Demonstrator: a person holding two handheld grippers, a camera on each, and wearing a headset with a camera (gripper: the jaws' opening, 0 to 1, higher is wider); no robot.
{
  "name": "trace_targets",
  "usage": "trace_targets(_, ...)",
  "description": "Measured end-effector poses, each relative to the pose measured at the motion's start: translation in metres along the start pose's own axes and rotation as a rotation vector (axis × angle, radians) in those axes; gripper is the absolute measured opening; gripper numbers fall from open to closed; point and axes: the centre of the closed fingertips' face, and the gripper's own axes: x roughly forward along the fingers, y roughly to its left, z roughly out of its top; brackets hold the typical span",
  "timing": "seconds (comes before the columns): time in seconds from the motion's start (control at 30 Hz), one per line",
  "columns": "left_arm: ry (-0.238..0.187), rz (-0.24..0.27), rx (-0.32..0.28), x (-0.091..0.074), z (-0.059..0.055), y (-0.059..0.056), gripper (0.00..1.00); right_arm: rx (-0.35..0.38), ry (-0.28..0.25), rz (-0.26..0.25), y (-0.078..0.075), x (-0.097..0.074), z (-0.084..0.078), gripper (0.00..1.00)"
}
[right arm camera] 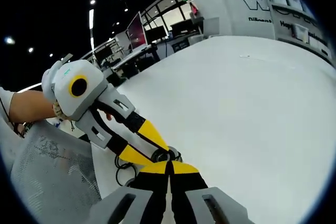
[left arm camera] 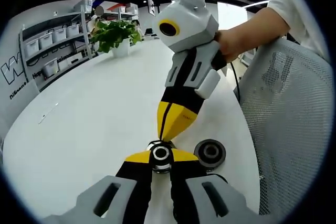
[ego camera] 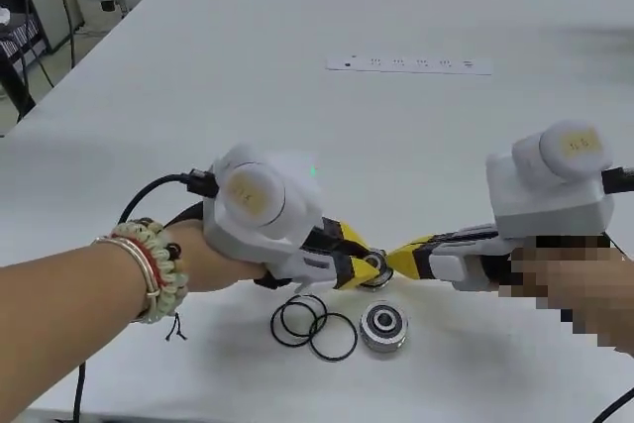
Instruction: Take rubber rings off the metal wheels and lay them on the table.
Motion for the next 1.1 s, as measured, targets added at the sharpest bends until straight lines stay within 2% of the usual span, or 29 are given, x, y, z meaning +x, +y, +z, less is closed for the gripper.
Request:
trace_targets(0.3, -0.002, -0.001, -0.004, 0.0, 0.0, 0.0, 0.07, -0.027, 0.006, -0.005, 0.0, 0.001, 0.001, 0.0)
trace_targets(0.43, -0.005, -0.002, -0.006, 0.0, 0.0, 0.0, 0.07, -0.07, 0.016, -0.015, 0.001, 0.002, 0.001, 0.0)
trace_targets(0.7, -0.004, -0.001, -0.001, 0.0, 0.0, 0.001, 0.07, -0.056, 0.007, -0.001, 0.001, 0.003, 0.004, 0.0)
trace_targets(0.73, -0.004, -0.001, -0.002, 0.0, 0.0, 0.001, 0.07, -0.057, -0.008, 0.012, 0.004, 0.003, 0.007, 0.0)
trace_targets(0.77, -0.003, 0.0, -0.005, 0.0, 0.0, 0.001, 0.07, -0.024, -0.044, 0.075, 0.017, 0.004, 0.014, 0.0)
trace_targets(0.8, -0.004, 0.0, -0.005, 0.0, 0.0, 0.001, 0.07, -0.025, -0.12, 0.124, 0.027, 0.004, 0.029, 0.0)
trace_targets(0.83, -0.004, 0.001, -0.002, 0.0, 0.0, 0.001, 0.07, -0.032, -0.07, 0.092, 0.024, 0.003, 0.024, 0.0)
trace_targets(0.87, -0.003, 0.002, -0.002, 0.001, 0.0, 0.001, 0.07, -0.13, -0.026, 0.028, 0.014, 0.003, 0.018, 0.0)
trace_targets(0.97, -0.002, 0.003, -0.001, 0.001, 0.0, 0.001, 0.07, -0.092, -0.026, 0.04, 0.016, 0.007, 0.015, 0.0)
trace_targets(1.1, -0.003, 0.008, -0.005, 0.001, 0.0, 0.001, 0.07, -0.07, -0.034, 0.029, 0.008, 0.003, 0.016, 0.0)
